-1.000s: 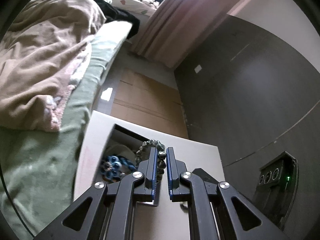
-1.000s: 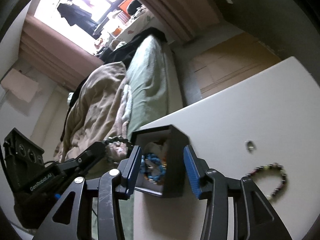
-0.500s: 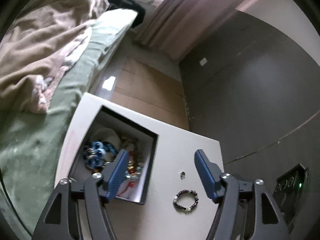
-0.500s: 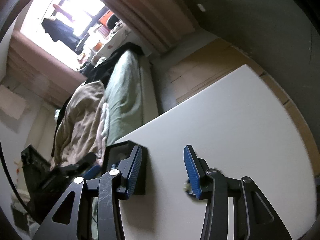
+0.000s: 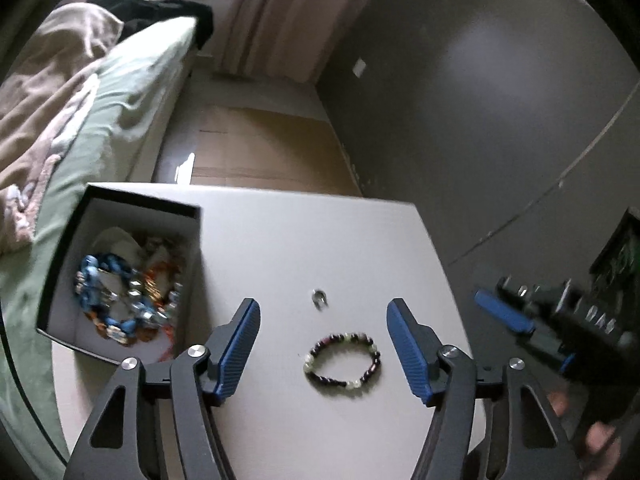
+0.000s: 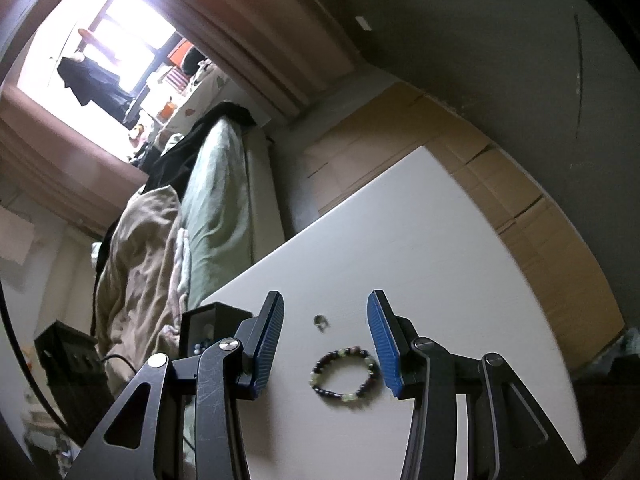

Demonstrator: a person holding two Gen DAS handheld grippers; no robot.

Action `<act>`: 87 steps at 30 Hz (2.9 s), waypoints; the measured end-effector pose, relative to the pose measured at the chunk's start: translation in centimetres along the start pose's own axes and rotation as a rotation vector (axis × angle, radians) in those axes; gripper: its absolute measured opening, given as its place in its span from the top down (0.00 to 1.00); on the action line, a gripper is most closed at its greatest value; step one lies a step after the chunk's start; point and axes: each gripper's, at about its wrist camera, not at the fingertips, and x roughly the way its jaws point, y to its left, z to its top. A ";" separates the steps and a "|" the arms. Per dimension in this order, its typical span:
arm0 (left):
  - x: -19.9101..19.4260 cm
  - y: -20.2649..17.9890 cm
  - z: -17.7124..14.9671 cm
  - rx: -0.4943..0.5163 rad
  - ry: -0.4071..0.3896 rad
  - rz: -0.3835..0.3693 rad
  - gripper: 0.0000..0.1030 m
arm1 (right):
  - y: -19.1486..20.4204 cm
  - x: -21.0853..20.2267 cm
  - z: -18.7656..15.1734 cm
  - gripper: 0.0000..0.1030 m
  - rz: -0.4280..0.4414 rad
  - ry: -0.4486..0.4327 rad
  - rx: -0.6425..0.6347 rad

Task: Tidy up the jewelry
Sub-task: 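Move the left gripper onto the dark bead bracelet and close, then carry the dark bracelet to the box with the left gripper while the right reaches the silver ring, then release the dark bracelet with the left gripper while the right drops the silver ring into the box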

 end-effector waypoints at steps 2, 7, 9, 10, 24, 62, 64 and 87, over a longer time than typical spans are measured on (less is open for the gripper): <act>0.9 -0.5 -0.5 0.018 0.035 0.009 0.44 | -0.3 -0.2 0.1 0.57 -0.011 0.000 0.004; 3.1 -0.5 -1.4 0.024 0.105 0.048 0.52 | -1.4 -0.4 0.4 0.57 -0.038 0.009 0.023; 3.8 -0.5 -1.8 0.027 0.126 0.062 0.54 | -1.9 -0.5 0.4 0.57 -0.058 0.005 0.033; 4.1 -0.5 -1.9 0.029 0.133 0.067 0.54 | -2.1 -0.6 0.5 0.57 -0.067 0.004 0.037; 7.0 -1.6 -4.0 0.151 0.164 0.210 0.93 | -2.9 0.6 -0.1 0.57 -0.104 0.050 0.056; -5.1 7.3 3.8 -0.163 -0.122 -0.028 0.93 | 5.8 12.3 -4.3 0.57 -0.265 0.193 -0.389; -5.6 7.8 3.9 -0.174 -0.134 -0.031 0.93 | 6.3 12.6 -4.5 0.57 -0.290 0.178 -0.434; -7.5 10.5 3.9 -0.261 -0.159 -0.061 0.93 | 10.8 10.0 -6.0 0.86 -0.178 0.118 -0.554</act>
